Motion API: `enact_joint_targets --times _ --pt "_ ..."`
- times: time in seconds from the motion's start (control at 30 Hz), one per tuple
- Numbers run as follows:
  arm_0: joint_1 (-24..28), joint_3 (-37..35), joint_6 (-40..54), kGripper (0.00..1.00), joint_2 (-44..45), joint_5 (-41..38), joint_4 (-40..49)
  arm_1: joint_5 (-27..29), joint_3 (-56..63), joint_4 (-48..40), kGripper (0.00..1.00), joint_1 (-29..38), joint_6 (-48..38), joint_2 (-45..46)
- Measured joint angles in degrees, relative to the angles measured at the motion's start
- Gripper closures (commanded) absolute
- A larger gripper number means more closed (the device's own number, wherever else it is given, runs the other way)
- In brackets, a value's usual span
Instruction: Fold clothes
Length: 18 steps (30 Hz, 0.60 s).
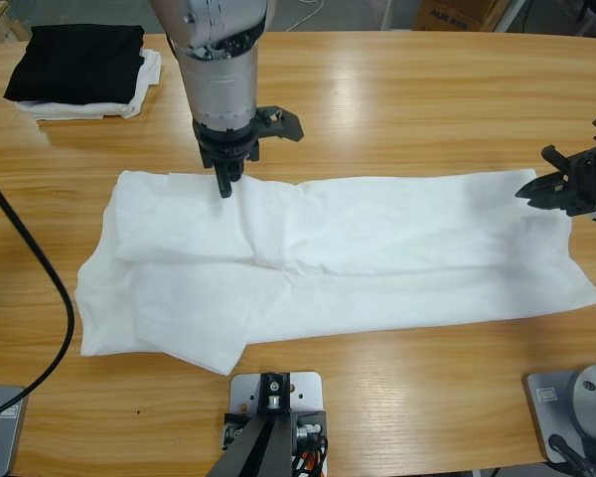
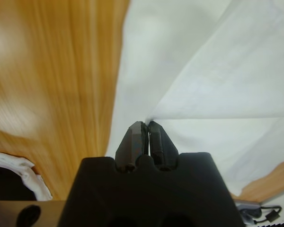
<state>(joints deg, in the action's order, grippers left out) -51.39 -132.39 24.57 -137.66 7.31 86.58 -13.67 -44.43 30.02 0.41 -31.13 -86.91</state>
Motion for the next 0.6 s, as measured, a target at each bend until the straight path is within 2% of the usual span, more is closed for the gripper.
enact_joint_targets --times 0.1,0.13,0.17,0.2,0.4,0.53,0.6 --pt "0.3 -1.0 -0.1 0.973 -1.2 -0.2 0.0 0.0 0.0 0.0 0.786 0.1 0.0 0.0" --pt "0.3 -1.1 -0.1 0.638 -1.5 -0.2 0.0 0.0 0.0 0.0 0.786 0.1 0.0 0.0" --pt "0.3 -1.2 -0.2 0.155 -1.9 -0.5 0.0 0.0 0.0 0.0 0.786 0.1 0.0 0.0" --pt "0.3 -1.3 -0.3 0.014 -2.3 -0.9 0.0 0.0 0.0 0.0 0.786 0.1 0.0 0.0" --pt "0.3 -2.1 -0.7 0.000 -3.5 -1.2 0.0 0.0 0.4 -0.3 0.786 0.6 0.0 0.0" --pt "0.3 -2.1 -3.5 0.001 -3.6 2.9 0.0 0.0 0.8 -0.5 0.790 1.2 0.0 0.0" --pt "0.4 -2.1 -6.8 0.052 -3.5 4.9 0.0 -0.1 0.9 -0.5 0.791 1.5 0.0 0.1"
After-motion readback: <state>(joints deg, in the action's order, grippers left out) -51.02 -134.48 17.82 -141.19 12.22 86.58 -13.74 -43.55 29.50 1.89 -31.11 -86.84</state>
